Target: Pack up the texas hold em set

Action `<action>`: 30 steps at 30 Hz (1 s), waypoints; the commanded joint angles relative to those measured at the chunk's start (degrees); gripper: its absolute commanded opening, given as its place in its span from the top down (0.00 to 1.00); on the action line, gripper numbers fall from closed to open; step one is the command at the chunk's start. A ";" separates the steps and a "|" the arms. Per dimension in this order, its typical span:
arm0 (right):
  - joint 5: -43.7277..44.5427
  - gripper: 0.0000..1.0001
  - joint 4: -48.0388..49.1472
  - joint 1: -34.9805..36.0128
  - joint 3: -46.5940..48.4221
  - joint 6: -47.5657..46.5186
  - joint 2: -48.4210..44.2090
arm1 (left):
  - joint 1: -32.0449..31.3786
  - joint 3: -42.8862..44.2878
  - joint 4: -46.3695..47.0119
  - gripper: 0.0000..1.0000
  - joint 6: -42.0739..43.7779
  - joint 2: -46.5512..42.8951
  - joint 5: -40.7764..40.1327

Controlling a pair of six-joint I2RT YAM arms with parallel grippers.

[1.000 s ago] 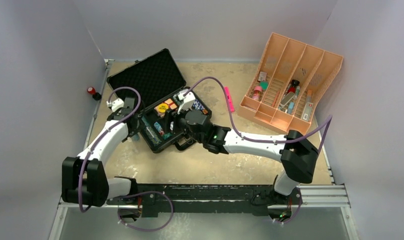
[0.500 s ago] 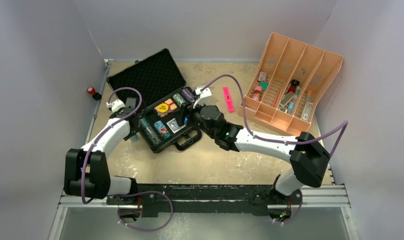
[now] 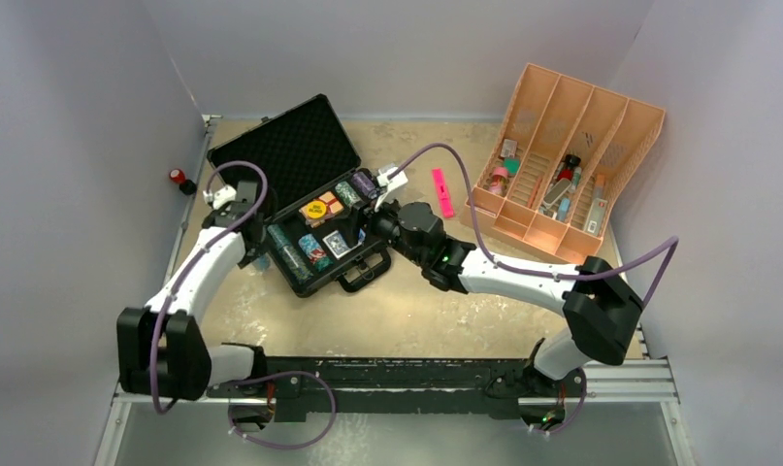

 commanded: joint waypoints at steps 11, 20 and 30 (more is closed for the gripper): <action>-43.68 0.21 22.25 -3.32 -2.68 -27.30 -0.35 | 0.48 18.02 -6.25 0.76 4.06 -15.59 38.90; -53.81 0.19 13.69 -4.33 3.70 -38.42 3.02 | 0.48 13.32 9.20 0.76 4.32 -16.24 63.85; -47.94 0.21 18.72 -6.69 2.01 -33.15 2.21 | 0.48 12.53 10.39 0.77 6.15 -17.63 70.29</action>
